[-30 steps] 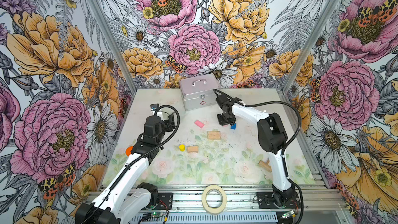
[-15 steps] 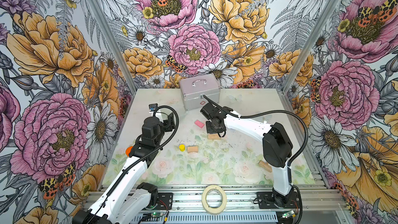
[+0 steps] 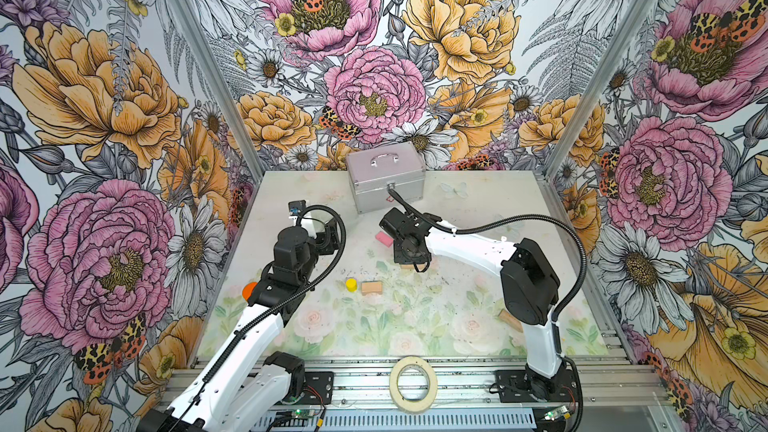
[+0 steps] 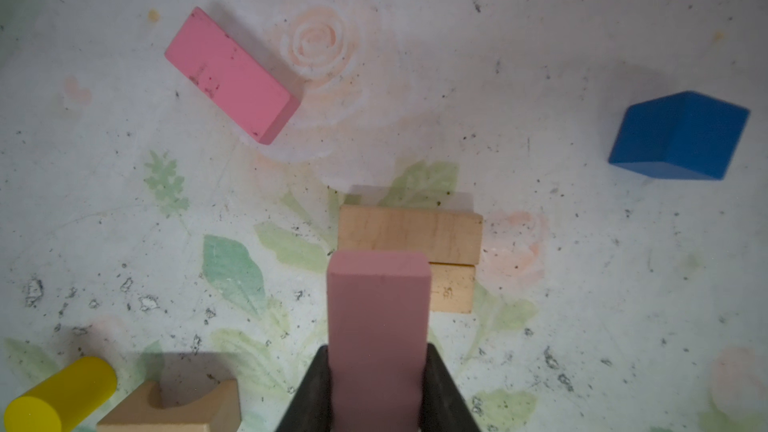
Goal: Build the wood block tower
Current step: 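Carry the pink block over the stacked wooden blocks and lower it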
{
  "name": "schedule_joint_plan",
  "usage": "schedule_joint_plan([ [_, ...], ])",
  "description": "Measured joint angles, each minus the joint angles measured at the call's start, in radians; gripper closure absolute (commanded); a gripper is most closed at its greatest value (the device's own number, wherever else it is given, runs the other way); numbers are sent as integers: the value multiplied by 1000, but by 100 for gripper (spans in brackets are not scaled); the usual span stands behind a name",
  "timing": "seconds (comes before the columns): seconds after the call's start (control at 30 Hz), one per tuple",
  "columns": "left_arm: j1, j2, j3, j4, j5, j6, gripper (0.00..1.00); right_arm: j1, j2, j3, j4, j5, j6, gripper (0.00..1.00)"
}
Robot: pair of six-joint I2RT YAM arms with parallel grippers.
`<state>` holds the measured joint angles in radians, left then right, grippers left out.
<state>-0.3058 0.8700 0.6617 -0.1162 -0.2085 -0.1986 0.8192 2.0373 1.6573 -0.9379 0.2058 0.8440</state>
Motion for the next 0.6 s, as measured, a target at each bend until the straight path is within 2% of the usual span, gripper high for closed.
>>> schedule_joint_plan([
  [0.6, 0, 0, -2, 0, 0, 15, 22, -3, 76, 0, 23, -35, 2, 100],
])
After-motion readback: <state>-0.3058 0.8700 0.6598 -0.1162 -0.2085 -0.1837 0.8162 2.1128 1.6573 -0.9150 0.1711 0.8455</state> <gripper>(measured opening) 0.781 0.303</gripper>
